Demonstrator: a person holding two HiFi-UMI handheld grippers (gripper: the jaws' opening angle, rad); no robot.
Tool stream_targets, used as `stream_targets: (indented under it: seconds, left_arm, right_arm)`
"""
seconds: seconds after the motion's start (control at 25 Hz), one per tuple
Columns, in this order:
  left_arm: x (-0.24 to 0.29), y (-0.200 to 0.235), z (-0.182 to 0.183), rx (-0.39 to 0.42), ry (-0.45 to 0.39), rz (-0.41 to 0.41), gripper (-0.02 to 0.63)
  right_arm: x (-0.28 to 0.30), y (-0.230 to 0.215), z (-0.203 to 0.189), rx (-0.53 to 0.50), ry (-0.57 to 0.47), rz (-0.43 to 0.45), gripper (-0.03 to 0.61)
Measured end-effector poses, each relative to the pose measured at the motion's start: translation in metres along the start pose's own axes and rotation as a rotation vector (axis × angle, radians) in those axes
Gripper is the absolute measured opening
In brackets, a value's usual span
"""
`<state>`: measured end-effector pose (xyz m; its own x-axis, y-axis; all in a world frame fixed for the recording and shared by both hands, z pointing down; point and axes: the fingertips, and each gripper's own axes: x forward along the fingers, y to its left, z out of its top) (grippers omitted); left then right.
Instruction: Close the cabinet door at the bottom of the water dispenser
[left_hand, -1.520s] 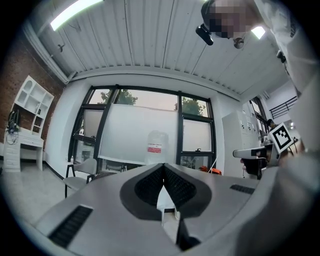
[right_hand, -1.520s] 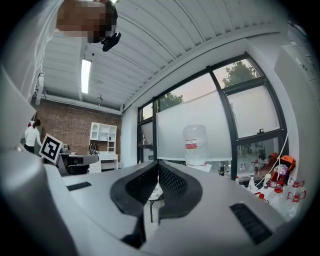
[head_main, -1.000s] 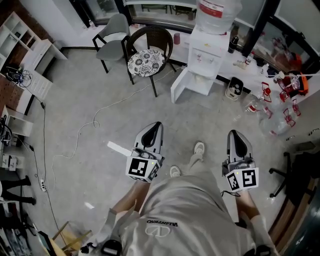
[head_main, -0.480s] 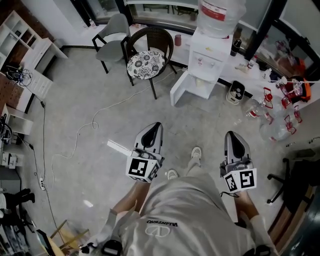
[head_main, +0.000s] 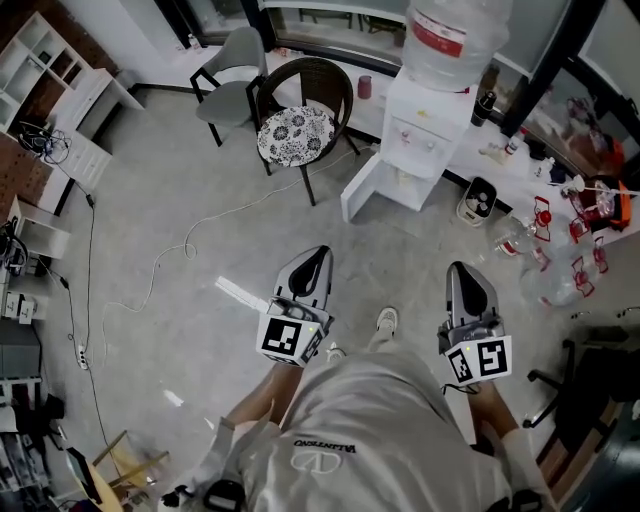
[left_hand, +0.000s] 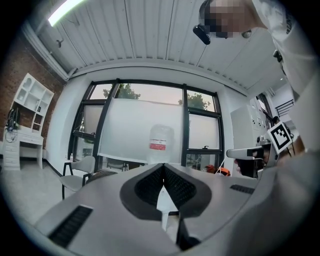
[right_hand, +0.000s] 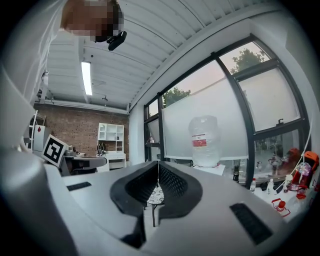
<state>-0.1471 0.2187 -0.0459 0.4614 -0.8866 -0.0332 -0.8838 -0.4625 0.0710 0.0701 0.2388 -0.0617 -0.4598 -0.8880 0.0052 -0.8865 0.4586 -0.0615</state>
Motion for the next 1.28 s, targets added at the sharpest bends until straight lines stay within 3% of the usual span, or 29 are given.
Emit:
stream_targets:
  seconds: [0.6, 1.28]
  left_arm:
    - [0.101, -0.025, -0.004, 0.019, 0.035, 0.025, 0.006]
    - [0.132, -0.038, -0.009, 0.035, 0.051, 0.102, 0.006]
  right_arm:
    - [0.043, -0.086, -0.002, 0.033, 0.025, 0.063, 0.017]
    - [0.059, -0.128, -0.008, 0.062, 0.040, 0.126, 0.017]
